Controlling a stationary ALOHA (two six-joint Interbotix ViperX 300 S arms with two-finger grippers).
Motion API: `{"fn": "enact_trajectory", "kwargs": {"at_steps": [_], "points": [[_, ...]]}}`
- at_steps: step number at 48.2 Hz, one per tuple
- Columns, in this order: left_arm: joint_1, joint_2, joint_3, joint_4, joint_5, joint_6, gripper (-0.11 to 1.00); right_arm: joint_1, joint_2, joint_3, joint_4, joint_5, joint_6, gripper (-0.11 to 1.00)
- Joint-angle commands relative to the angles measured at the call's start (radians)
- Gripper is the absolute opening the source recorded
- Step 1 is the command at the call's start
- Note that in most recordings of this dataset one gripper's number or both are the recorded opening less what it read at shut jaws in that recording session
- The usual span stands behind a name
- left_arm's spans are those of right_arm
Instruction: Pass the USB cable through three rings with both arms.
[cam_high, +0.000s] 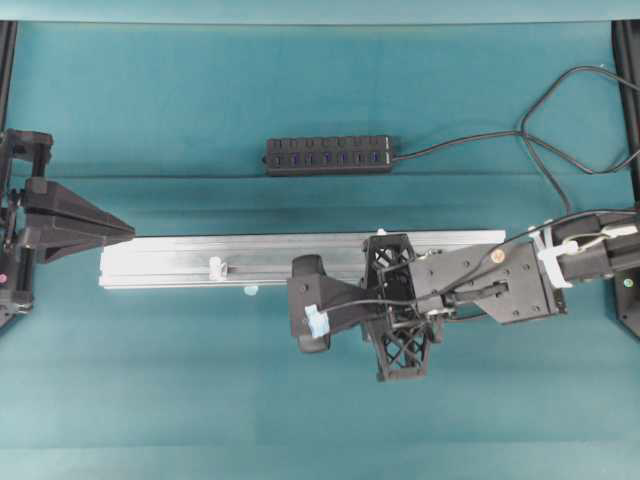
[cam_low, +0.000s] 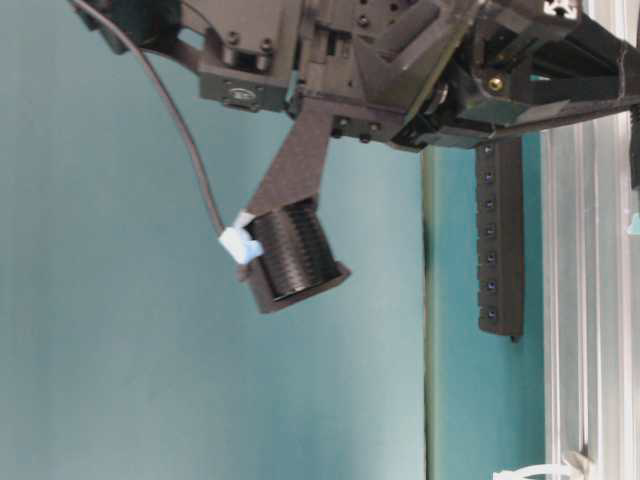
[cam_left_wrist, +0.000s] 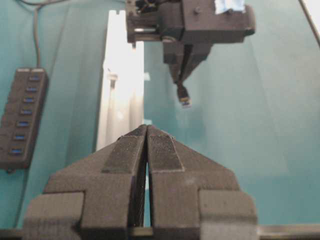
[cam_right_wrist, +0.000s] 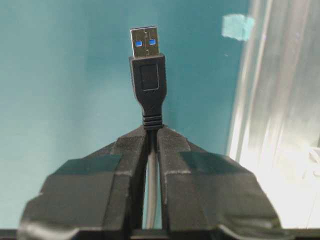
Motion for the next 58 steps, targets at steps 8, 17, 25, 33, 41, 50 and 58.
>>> {"fn": "enact_trajectory", "kwargs": {"at_steps": [8,17,25,33,41,50,58], "points": [[0.003,0.006,-0.026,0.003,-0.005,0.003,0.02,0.006,-0.083,-0.040,-0.011,0.094,-0.008,-0.07],[0.009,0.009,-0.026,0.002,-0.005,0.005,0.02,0.006,-0.138,-0.058,-0.060,0.219,-0.008,-0.07],[0.009,0.011,-0.026,0.002,-0.005,0.003,0.02,0.006,-0.176,-0.055,-0.107,0.281,-0.005,-0.07],[0.008,0.011,-0.025,0.003,-0.005,0.003,0.02,0.006,-0.212,-0.028,-0.127,0.302,-0.005,-0.07],[0.009,0.011,-0.026,0.003,-0.003,0.003,0.02,0.003,-0.258,0.021,-0.146,0.330,-0.005,-0.07],[0.009,0.011,-0.025,0.003,-0.003,0.003,0.02,-0.008,-0.319,0.081,-0.169,0.371,-0.003,-0.07],[0.009,0.012,-0.026,0.002,-0.005,0.000,0.02,-0.018,-0.383,0.160,-0.193,0.376,-0.003,-0.07]]}}
